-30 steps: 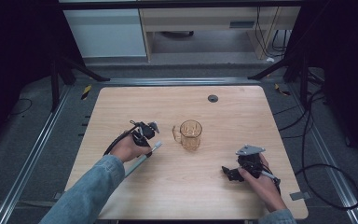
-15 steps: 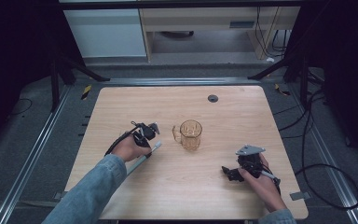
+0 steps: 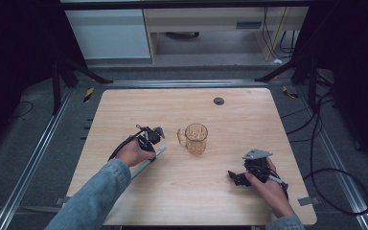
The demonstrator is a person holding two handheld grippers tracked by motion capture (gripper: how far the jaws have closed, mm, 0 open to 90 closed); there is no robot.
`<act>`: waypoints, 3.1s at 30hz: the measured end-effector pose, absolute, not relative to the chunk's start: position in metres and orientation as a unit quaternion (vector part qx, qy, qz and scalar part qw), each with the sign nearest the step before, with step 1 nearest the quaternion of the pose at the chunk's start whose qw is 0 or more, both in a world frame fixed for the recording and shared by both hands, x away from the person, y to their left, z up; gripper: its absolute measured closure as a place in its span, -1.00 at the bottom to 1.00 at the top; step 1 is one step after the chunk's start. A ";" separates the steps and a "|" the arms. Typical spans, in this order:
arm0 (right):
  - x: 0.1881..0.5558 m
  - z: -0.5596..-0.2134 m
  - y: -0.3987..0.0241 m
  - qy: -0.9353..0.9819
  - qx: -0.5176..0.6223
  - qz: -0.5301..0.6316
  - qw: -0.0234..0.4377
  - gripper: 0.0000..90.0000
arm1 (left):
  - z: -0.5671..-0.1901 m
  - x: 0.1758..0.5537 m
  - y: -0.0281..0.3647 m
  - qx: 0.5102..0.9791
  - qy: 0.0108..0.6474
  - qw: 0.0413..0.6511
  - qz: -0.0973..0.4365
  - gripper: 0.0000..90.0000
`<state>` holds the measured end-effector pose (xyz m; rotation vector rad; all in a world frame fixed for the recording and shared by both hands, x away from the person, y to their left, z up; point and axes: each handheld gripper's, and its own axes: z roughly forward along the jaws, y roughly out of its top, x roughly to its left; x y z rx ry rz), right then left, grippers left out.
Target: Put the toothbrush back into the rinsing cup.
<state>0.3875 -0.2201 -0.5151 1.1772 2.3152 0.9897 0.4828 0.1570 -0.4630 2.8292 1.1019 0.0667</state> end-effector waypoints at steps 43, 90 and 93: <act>0.387 -0.515 -0.220 0.819 0.417 0.350 0.180 -0.99 | -0.386 0.494 0.161 0.916 0.373 0.124 0.079 0.76; 0.386 -0.515 -0.220 0.823 0.410 0.351 0.177 -0.99 | -0.326 0.504 0.115 0.883 0.361 0.272 0.124 0.76; 0.386 -0.515 -0.220 0.823 0.410 0.351 0.177 -0.99 | -0.324 0.504 0.115 0.878 0.362 0.284 0.130 0.76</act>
